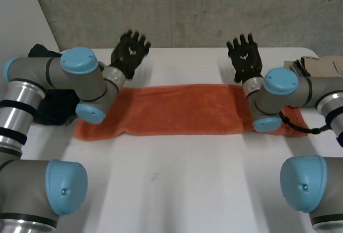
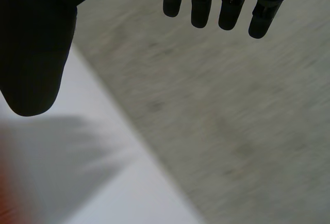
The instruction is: Fold the laundry.
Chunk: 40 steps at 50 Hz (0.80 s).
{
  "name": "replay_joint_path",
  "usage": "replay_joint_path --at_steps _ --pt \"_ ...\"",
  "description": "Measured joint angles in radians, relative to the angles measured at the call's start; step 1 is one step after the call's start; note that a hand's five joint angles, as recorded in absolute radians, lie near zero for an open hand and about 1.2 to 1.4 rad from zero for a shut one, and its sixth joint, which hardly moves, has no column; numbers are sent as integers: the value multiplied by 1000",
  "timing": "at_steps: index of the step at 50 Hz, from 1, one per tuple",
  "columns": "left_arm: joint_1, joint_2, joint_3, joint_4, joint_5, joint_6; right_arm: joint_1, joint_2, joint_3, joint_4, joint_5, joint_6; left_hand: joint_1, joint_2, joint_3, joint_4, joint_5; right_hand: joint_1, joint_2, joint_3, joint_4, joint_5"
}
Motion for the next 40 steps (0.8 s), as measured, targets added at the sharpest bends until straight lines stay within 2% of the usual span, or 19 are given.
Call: replay_joint_path --at_steps 5,11,15,24,30,34,40 --pt "-18 18 50 79 -32 -121 15 9 2 -162 52 -47 0 0 0 0 0 0 0 0 0 0" --pt "-6 157 -133 73 -58 -270 5 -123 192 -168 63 18 0 0 0 0 0 0 0 0 0 0" --pt "15 260 -291 70 -57 -295 -4 -243 331 -95 55 68 0 0 0 0 -1 0 0 0 0 0" --pt "45 567 -729 39 -43 -336 -51 -586 649 305 4 164 0 0 0 0 0 0 0 0 0 0" --pt "44 737 -987 38 -3 -416 -103 -735 837 527 -6 206 0 0 0 0 0 4 23 13 24 19" --pt "45 811 -1115 56 31 -464 -135 -783 955 543 -4 205 0 0 0 0 0 107 125 121 121 118" --pt "48 890 -1270 101 68 -504 -183 -806 1136 393 9 167 0 0 0 0 0 178 166 189 192 191"
